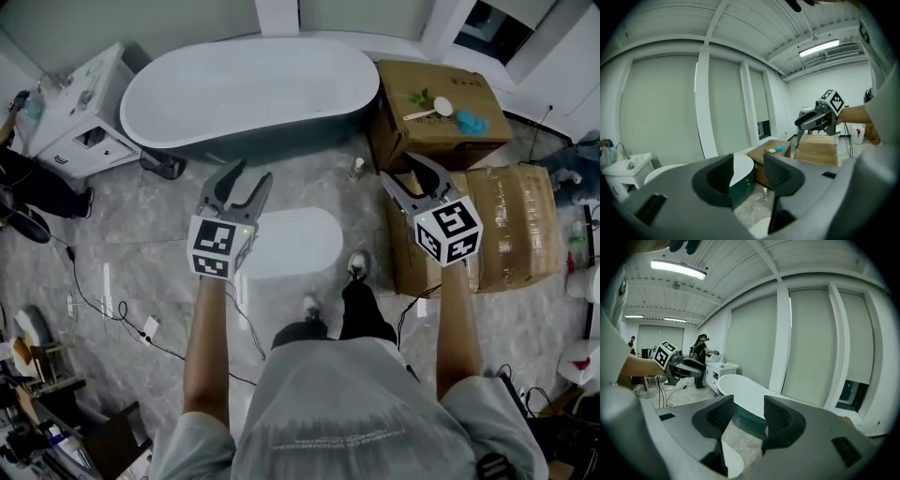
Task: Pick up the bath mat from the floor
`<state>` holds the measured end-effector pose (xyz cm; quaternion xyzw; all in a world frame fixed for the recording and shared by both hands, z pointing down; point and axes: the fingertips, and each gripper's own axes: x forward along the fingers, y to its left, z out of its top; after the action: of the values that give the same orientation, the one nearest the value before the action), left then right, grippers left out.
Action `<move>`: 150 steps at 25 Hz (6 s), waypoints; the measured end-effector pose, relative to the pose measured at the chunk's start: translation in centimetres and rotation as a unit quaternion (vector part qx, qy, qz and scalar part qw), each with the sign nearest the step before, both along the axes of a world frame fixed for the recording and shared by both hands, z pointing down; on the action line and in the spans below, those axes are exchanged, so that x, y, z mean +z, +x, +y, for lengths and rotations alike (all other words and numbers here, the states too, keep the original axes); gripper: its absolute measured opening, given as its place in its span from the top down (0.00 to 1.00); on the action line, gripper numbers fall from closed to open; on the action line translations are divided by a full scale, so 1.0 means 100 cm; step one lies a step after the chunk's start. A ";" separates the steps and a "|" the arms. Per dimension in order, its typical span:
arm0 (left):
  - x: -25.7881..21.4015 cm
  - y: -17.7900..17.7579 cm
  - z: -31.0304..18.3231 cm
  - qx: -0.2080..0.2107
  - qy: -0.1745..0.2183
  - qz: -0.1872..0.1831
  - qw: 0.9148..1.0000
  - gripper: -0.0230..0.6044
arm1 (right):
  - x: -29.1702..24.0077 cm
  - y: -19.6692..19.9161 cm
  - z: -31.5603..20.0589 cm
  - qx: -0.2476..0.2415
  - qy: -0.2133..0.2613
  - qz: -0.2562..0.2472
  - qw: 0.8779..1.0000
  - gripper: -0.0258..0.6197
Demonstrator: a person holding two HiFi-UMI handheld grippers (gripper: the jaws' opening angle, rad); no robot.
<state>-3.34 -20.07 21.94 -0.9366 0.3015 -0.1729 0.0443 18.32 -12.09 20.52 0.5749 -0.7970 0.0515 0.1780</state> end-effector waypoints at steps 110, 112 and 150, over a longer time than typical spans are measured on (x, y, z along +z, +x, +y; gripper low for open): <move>0.783 0.011 -0.146 -0.122 -0.167 0.024 0.978 0.71 | 0.757 -0.091 -0.218 -0.188 -0.159 -0.082 0.966 0.89; 0.759 0.004 -0.156 -0.147 -0.157 0.033 0.976 0.74 | 0.734 -0.087 -0.215 -0.196 -0.156 -0.093 0.964 0.89; 0.042 -0.103 -0.033 -0.248 -0.035 0.132 0.959 0.93 | 0.019 -0.090 -0.094 -0.135 -0.039 -0.015 0.990 0.90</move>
<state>-13.60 -23.36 26.12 -0.8479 0.5212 -0.0642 -0.0727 9.32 -21.46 22.43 0.4534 -0.8675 0.0664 0.1937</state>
